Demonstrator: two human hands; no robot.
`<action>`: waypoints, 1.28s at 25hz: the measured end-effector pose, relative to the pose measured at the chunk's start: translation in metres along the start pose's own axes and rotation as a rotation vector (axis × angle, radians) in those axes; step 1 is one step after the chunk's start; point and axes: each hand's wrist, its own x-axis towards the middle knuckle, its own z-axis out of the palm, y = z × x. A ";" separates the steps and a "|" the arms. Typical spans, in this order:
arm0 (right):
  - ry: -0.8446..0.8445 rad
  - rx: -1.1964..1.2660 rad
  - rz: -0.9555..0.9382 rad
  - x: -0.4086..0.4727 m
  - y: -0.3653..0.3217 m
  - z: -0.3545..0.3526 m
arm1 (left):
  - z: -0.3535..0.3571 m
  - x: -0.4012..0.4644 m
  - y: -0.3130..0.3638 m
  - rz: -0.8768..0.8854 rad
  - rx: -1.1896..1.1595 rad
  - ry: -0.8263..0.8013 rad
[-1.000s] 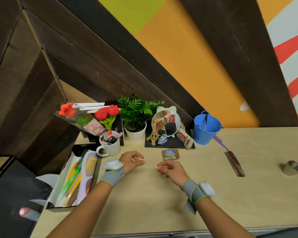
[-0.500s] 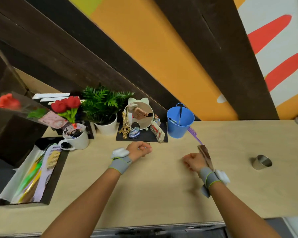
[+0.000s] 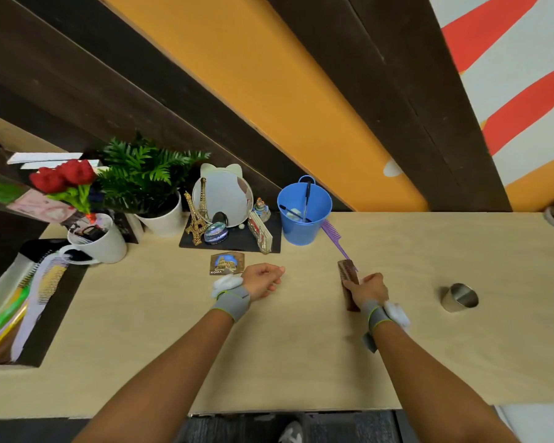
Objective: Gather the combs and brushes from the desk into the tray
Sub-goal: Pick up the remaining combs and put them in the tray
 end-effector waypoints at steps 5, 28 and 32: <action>-0.077 -0.106 0.031 0.012 0.000 0.005 | 0.012 0.007 0.005 -0.014 0.006 -0.014; -0.200 -0.093 -0.166 0.048 -0.059 0.004 | 0.035 0.047 0.007 -0.005 -0.025 -0.057; -0.206 -0.257 -0.152 0.063 -0.050 0.006 | 0.023 0.051 -0.003 -0.009 -0.011 -0.029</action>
